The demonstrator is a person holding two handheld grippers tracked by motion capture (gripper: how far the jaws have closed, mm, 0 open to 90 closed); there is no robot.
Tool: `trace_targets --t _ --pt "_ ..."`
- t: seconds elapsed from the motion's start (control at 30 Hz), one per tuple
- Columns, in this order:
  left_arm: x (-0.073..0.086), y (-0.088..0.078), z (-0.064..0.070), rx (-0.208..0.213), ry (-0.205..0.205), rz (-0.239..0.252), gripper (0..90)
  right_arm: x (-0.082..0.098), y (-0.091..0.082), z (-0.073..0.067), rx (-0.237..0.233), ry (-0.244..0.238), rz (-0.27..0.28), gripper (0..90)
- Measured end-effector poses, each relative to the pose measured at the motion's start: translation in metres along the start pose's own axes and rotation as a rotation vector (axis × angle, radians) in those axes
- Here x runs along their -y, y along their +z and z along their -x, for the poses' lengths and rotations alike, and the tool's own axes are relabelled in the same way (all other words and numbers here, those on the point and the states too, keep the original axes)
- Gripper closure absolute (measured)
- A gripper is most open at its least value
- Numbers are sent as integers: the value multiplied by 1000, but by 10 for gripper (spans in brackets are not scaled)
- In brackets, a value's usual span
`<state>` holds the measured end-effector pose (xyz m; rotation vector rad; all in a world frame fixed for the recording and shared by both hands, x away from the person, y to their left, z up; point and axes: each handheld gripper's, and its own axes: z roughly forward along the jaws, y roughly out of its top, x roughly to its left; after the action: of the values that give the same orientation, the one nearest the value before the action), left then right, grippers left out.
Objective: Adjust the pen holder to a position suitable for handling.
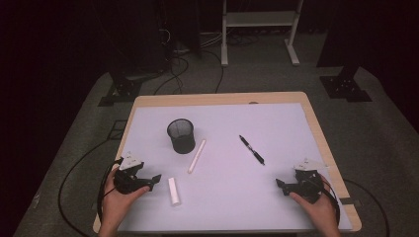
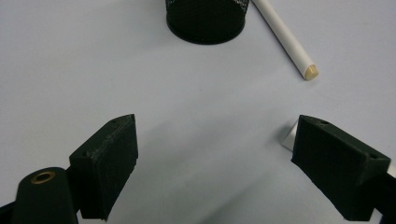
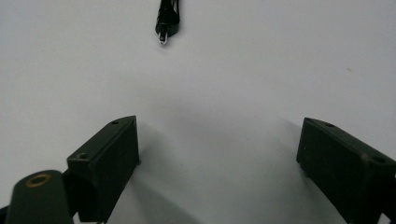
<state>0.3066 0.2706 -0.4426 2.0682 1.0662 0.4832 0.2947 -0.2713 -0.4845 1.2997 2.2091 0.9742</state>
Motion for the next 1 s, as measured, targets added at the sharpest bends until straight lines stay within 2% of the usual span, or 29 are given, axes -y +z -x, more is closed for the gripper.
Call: trace_targets --t 0.4,0.67,0.8,1.0 --pt "-16 1 -3 12 -5 23 140 0 0 0 0 -1 1 120" --pt "-30 3 -4 17 7 36 147 0 0 0 -1 -1 2 120" --pt "-35 4 -5 40 -20 51 155 0 0 0 -1 -1 2 120" --pt "-43 4 -5 20 0 46 158 0 0 0 -1 -1 2 120"
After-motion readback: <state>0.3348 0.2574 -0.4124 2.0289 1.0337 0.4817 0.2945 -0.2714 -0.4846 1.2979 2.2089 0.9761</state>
